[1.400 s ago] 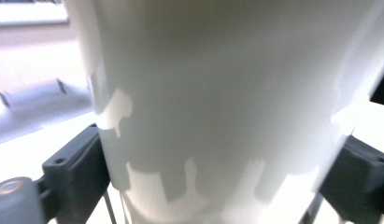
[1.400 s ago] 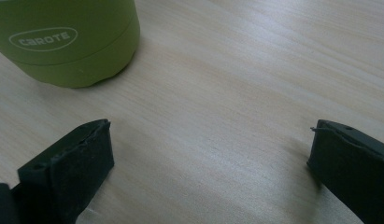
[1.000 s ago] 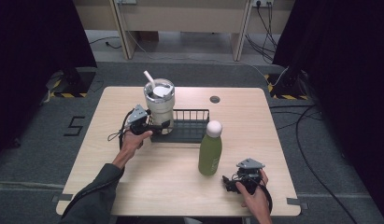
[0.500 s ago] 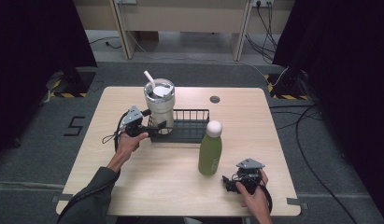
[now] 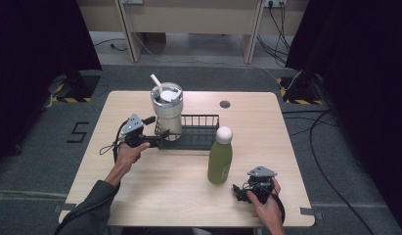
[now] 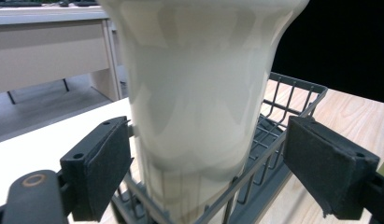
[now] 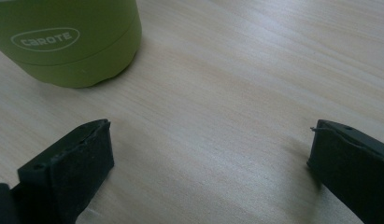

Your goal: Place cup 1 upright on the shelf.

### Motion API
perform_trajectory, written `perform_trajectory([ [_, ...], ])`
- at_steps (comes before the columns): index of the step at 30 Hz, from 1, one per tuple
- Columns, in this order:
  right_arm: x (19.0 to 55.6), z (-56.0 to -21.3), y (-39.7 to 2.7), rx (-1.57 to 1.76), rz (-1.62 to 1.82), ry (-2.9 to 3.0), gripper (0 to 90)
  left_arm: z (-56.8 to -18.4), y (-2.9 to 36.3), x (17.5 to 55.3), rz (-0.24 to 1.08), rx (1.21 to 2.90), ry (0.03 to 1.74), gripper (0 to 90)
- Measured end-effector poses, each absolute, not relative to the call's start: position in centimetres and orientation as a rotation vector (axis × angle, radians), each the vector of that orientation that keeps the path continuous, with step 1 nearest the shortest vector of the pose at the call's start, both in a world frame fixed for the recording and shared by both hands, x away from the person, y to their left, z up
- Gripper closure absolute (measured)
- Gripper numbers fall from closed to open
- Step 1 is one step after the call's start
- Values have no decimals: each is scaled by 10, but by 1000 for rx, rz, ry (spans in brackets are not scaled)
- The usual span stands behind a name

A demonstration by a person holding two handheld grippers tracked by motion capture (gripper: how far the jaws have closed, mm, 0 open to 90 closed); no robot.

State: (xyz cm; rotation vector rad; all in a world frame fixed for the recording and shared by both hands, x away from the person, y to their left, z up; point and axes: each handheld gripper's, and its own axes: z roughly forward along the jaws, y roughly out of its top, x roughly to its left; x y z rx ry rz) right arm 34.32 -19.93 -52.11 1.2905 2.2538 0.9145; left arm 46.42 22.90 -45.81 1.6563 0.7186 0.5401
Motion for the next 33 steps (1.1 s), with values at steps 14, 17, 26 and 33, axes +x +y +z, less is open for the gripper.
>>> perform_trajectory([
  [14,343,-521,-199,1292,915,2253,3,-451,236,430,506,1650,733,146],
  [17,343,-521,-199,1292,915,2253,3,-451,235,424,495,1648,724,146],
  [26,343,-521,-199,1292,915,2253,3,-457,235,408,492,1663,713,146],
  [33,343,-521,-199,1292,915,2252,3,-459,236,401,483,1676,703,146],
])
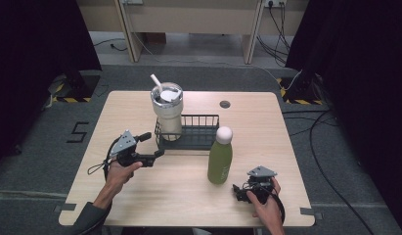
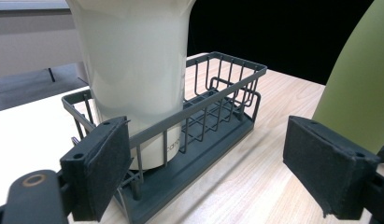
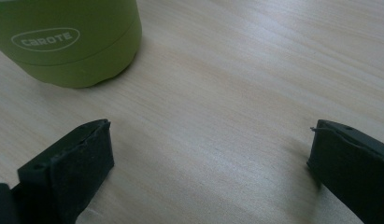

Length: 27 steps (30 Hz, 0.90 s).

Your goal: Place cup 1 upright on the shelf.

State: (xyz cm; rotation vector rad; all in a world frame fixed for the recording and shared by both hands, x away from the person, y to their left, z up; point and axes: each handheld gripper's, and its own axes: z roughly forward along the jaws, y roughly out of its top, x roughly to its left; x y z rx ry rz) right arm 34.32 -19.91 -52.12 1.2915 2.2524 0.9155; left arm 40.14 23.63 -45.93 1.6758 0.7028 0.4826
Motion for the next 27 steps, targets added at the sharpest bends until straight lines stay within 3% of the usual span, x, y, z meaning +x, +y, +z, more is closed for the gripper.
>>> perform_trajectory([
  [27,343,-521,-199,1286,916,2252,4,-476,244,379,446,1700,688,146],
])
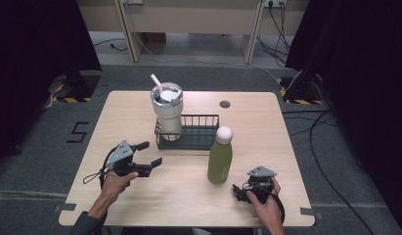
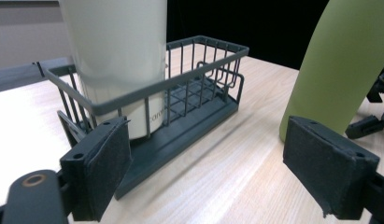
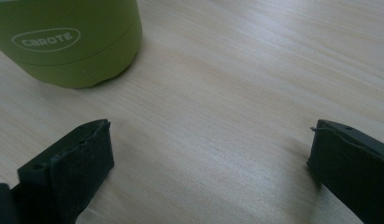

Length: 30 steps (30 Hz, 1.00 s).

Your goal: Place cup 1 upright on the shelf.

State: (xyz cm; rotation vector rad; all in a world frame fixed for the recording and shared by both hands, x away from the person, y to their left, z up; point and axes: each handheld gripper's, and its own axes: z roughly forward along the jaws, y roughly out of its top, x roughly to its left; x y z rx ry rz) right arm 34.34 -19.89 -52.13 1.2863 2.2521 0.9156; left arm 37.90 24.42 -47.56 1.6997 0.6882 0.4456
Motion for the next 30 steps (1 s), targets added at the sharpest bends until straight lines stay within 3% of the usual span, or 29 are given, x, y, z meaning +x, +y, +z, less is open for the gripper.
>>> perform_trajectory([
  [30,343,-521,-199,1284,916,2253,4,-506,250,353,394,1809,695,146],
])
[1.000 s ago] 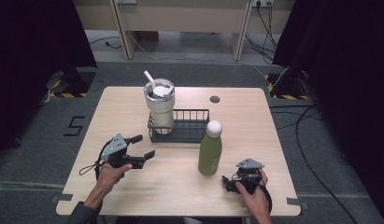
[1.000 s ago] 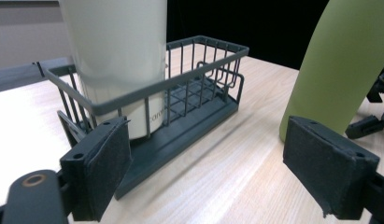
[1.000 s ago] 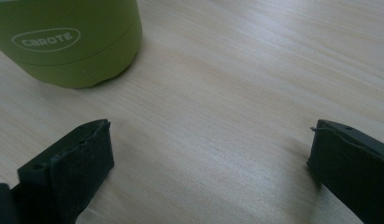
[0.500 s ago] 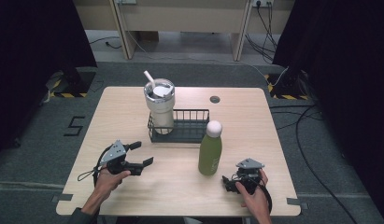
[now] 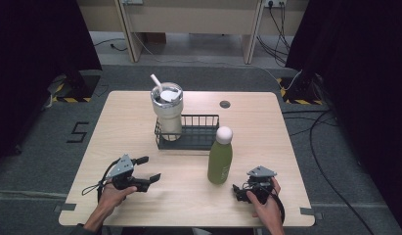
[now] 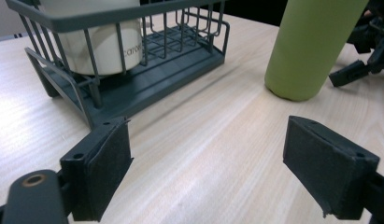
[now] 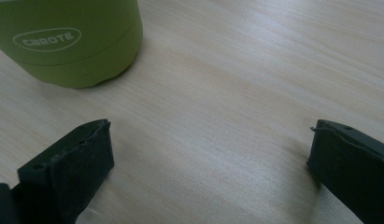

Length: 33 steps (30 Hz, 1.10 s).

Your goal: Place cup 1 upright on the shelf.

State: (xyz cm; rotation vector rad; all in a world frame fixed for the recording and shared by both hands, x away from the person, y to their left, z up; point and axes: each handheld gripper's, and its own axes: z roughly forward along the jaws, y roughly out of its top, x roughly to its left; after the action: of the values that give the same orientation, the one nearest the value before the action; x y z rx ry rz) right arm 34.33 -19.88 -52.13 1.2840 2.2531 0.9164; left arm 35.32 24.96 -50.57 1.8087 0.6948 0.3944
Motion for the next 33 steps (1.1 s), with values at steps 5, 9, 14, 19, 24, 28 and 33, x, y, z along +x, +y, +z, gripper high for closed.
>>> perform_trajectory([
  [5,343,-521,-199,1284,917,2253,4,-509,251,348,374,1837,698,146],
  [9,343,-521,-199,1283,915,2254,4,-511,251,343,391,1871,702,146],
  [14,343,-521,-199,1282,916,2254,5,-514,250,336,395,1921,696,147],
  [19,343,-521,-199,1283,917,2253,6,-517,248,329,416,1966,700,147],
  [24,343,-521,-199,1280,915,2255,7,-518,250,322,401,1988,705,147],
  [28,343,-521,-199,1280,915,2255,7,-521,250,318,404,2016,713,148],
  [33,343,-521,-199,1279,914,2255,7,-522,249,314,407,2046,729,148],
])
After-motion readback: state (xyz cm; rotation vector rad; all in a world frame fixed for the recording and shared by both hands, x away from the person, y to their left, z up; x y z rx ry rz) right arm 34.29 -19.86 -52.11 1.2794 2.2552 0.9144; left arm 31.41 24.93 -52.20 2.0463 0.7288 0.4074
